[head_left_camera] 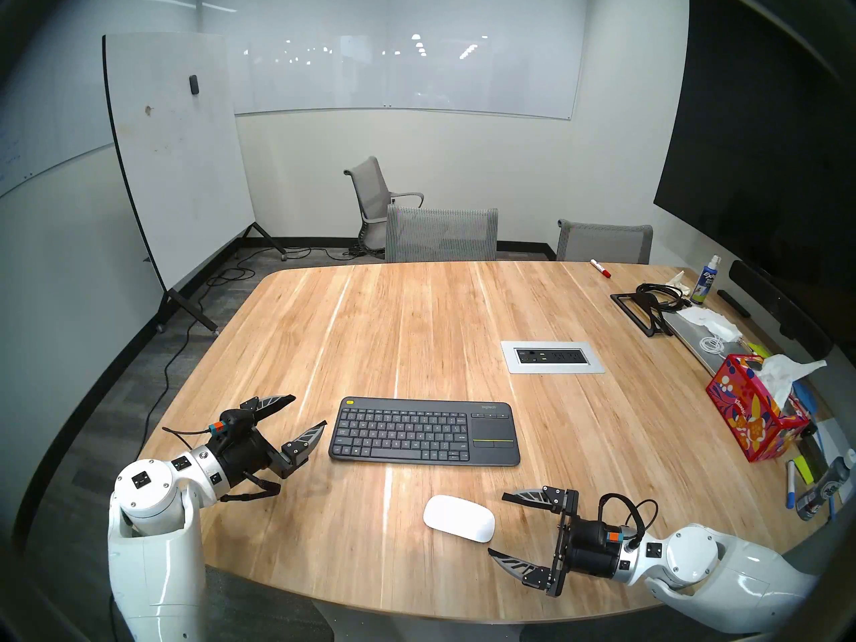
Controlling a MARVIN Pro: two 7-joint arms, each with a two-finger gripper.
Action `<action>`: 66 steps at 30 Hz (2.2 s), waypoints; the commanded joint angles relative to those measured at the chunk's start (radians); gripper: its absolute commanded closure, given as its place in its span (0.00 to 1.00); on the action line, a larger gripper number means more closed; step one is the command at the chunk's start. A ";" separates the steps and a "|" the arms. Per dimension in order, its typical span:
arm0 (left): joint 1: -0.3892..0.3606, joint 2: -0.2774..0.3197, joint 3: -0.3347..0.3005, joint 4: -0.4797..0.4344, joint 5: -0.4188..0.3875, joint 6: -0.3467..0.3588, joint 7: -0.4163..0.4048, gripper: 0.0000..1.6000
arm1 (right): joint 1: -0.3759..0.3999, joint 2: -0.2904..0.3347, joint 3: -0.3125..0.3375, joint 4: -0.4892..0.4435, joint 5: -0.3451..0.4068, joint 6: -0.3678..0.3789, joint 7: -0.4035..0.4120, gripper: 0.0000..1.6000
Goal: Put the mouse beside the keyboard
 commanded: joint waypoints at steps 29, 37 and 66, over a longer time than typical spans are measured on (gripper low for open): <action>0.002 -0.001 -0.002 -0.023 0.001 0.001 0.001 0.00 | 0.067 -0.039 -0.020 0.047 0.001 0.040 0.069 0.00; 0.002 -0.001 -0.002 -0.022 0.001 0.001 0.001 0.00 | 0.094 -0.051 -0.025 0.052 -0.007 0.068 0.091 0.00; 0.002 -0.002 -0.002 -0.023 0.002 0.001 0.001 0.00 | 0.149 -0.096 -0.048 0.078 -0.027 0.110 0.127 0.00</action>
